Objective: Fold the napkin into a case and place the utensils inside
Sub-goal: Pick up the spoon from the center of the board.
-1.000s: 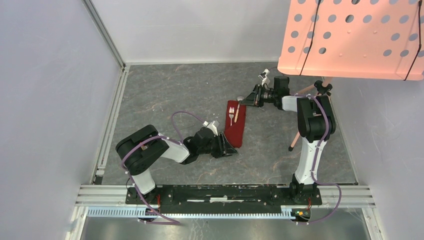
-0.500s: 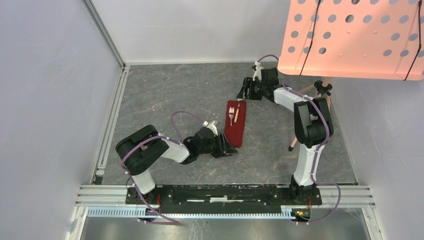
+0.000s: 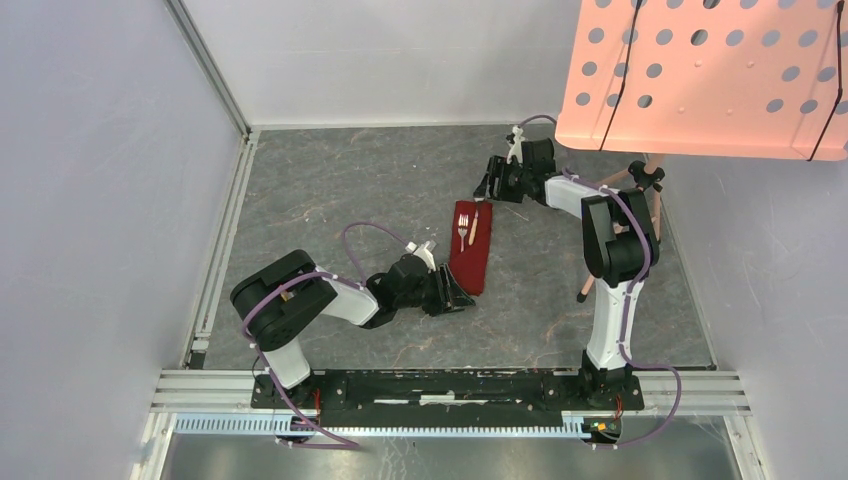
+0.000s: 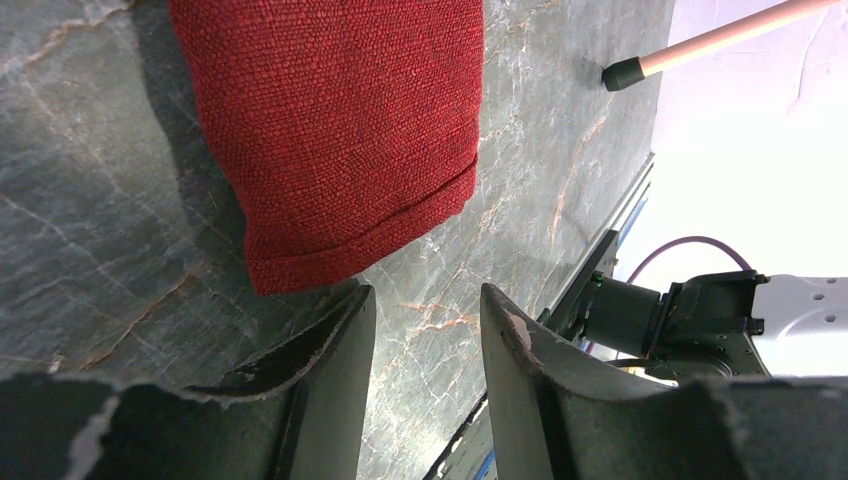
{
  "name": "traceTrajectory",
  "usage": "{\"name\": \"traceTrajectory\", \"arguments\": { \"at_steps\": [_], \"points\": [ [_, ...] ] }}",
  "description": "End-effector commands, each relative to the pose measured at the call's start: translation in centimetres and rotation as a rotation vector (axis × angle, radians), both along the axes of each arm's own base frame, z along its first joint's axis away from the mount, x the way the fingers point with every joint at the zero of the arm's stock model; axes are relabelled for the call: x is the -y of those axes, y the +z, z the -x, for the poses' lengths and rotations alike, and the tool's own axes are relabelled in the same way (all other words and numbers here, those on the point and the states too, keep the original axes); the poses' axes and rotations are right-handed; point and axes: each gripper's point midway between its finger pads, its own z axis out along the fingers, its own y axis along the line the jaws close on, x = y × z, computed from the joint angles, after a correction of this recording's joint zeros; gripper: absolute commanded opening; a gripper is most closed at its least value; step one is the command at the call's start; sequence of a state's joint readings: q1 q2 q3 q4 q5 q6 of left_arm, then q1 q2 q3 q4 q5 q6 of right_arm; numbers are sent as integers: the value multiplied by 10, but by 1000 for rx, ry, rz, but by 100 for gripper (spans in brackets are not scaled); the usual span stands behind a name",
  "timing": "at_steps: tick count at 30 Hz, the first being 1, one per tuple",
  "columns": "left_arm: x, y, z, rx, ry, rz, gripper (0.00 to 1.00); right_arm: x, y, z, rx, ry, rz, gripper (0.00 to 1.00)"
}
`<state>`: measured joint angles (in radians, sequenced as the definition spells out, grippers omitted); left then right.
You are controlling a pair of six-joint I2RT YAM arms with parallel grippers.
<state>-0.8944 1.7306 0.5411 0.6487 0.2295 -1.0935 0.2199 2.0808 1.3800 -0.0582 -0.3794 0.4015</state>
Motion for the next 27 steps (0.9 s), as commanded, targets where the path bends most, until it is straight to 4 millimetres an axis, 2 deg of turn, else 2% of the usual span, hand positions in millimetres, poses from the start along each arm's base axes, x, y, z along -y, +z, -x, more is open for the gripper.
{"name": "traceTrajectory", "arguments": {
  "at_steps": [1,5,12,17,19,23,27],
  "points": [
    [1,6,-3,48,-12,-14,51,-5,-2,-6,13,0,-103,67],
    [0,6,-2,45,-9,-14,51,-13,-5,-1,-7,-6,-263,61],
    [-1,6,-2,43,-5,-15,52,-17,-8,-6,-30,-41,-439,49],
    [-2,8,-3,49,-2,-14,52,-25,-13,-10,-56,-26,-514,33],
    [-2,8,-3,51,-1,-17,52,-26,-9,-12,-48,-22,-547,22],
    [-3,7,-2,51,-1,-20,52,-27,4,-19,-24,-17,-567,9],
    [-3,9,-2,58,-6,-16,53,-29,29,-29,20,-1,-586,3]
  ]
}}
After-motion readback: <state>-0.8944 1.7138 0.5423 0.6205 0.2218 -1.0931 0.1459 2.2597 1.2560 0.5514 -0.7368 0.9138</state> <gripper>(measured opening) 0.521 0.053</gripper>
